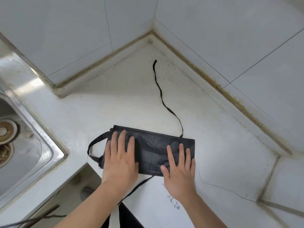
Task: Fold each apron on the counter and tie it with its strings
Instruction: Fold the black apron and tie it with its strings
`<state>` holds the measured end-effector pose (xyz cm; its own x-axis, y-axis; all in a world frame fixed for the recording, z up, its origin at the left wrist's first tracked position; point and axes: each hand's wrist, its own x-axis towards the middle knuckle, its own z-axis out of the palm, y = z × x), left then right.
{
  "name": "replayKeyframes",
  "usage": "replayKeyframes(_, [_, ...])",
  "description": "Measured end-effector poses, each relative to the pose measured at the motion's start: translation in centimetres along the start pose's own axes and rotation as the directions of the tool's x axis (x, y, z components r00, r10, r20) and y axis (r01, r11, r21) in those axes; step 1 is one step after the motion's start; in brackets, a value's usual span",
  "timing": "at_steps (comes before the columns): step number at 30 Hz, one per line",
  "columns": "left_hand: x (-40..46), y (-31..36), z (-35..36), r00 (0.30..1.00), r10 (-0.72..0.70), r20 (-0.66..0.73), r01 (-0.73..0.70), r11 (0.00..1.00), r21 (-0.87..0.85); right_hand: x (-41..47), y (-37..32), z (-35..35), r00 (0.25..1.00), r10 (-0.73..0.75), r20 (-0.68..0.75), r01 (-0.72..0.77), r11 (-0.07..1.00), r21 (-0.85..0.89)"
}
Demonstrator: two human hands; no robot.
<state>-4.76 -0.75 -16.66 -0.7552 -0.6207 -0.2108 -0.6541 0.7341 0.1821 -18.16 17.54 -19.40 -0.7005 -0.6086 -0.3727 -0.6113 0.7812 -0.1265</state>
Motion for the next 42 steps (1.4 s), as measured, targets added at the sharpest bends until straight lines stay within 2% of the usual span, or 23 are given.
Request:
replayKeyframes(2, [0.5,1.4,0.5,0.995,0.086,0.052,-0.081,0.993,-0.090,0.0,0.0,-0.7,0.999,-0.001,0.034,0.001,1.000,0.002])
replayKeyframes(6, [1.1,1.1,2.7,0.974,0.044,0.221,-0.033,0.998,-0.054,0.2,0.5,-1.8,0.998,-0.015,0.064,0.009,0.996,0.083])
replayKeyframes(8, [1.3,1.1,2.3,0.961,0.010,0.276,0.006,0.998,-0.056,0.1,1.4,-1.9,0.990,0.137,-0.040,-0.128,0.977,0.173])
replayKeyframes(10, [1.9,1.5,1.6,0.942,-0.023,0.336,0.044,0.998,-0.054,-0.2,2.2,-1.8,0.928,0.363,-0.085,-0.329,0.905,0.268])
replayKeyframes(12, [2.1,1.8,1.1,0.927,-0.028,0.373,0.046,0.998,-0.040,-0.7,2.5,-1.9,0.881,0.473,-0.012,-0.433,0.817,0.380])
replayKeyframes(15, [2.1,1.9,0.7,0.916,-0.029,0.401,0.047,0.998,-0.036,-0.6,2.8,-3.2,0.812,0.554,0.184,-0.545,0.607,0.579])
replayKeyframes(19, [1.8,2.3,0.3,0.950,-0.004,0.313,0.026,0.997,-0.067,-0.1,4.1,-4.1,0.801,0.529,0.279,-0.560,0.499,0.661])
replayKeyframes(21, [1.4,3.0,0.2,0.980,0.082,0.184,-0.066,0.994,-0.088,-0.4,4.3,-4.8,0.805,0.508,0.308,-0.530,0.379,0.759])
replayKeyframes(22, [1.2,3.4,0.5,0.983,0.133,0.127,-0.117,0.985,-0.128,-0.6,4.4,-5.0,0.804,0.487,0.342,-0.513,0.276,0.813])
replayKeyframes(24, [0.9,4.2,1.2,0.971,0.180,0.155,-0.132,0.952,-0.277,-1.1,4.1,-5.6,0.803,0.414,0.429,-0.497,0.066,0.865])
replayKeyframes(25, [0.8,4.5,1.6,0.961,0.178,0.213,-0.094,0.931,-0.352,-1.3,4.0,-5.6,0.808,0.389,0.443,-0.489,0.022,0.872])
replayKeyframes(27, [0.8,4.5,2.3,0.956,0.177,0.235,-0.072,0.915,-0.397,-1.8,3.7,-5.6,0.808,0.395,0.436,-0.449,-0.066,0.891])
replayKeyframes(31, [1.4,3.7,2.5,0.952,0.183,0.245,-0.042,0.872,-0.488,-2.2,1.4,-5.6,0.763,0.444,0.471,-0.287,-0.419,0.861])
replayKeyframes(32, [1.5,3.6,2.5,0.948,0.189,0.256,-0.041,0.871,-0.490,-2.2,0.6,-5.4,0.763,0.440,0.474,-0.285,-0.430,0.857])
replayKeyframes(33, [1.5,3.5,2.4,0.946,0.195,0.259,-0.048,0.874,-0.483,-2.1,-0.2,-5.0,0.766,0.440,0.469,-0.319,-0.373,0.871])
replayKeyframes(36, [1.7,3.6,2.3,0.948,0.203,0.245,-0.057,0.866,-0.497,-1.6,-2.3,-4.4,0.768,0.488,0.414,-0.463,-0.024,0.886])
replayKeyframes(37, [1.7,3.6,2.2,0.949,0.191,0.250,-0.033,0.851,-0.524,-1.3,-2.7,-4.4,0.754,0.518,0.404,-0.494,0.043,0.868])
replayKeyframes(39, [1.7,3.2,1.9,0.950,0.179,0.255,-0.025,0.859,-0.511,-1.0,-3.0,-4.5,0.727,0.555,0.405,-0.519,0.058,0.853])
replayKeyframes(42, [1.4,2.5,1.3,0.974,0.114,0.195,-0.071,0.974,-0.216,-1.1,-3.1,-4.8,0.733,0.576,0.362,-0.490,0.079,0.868])
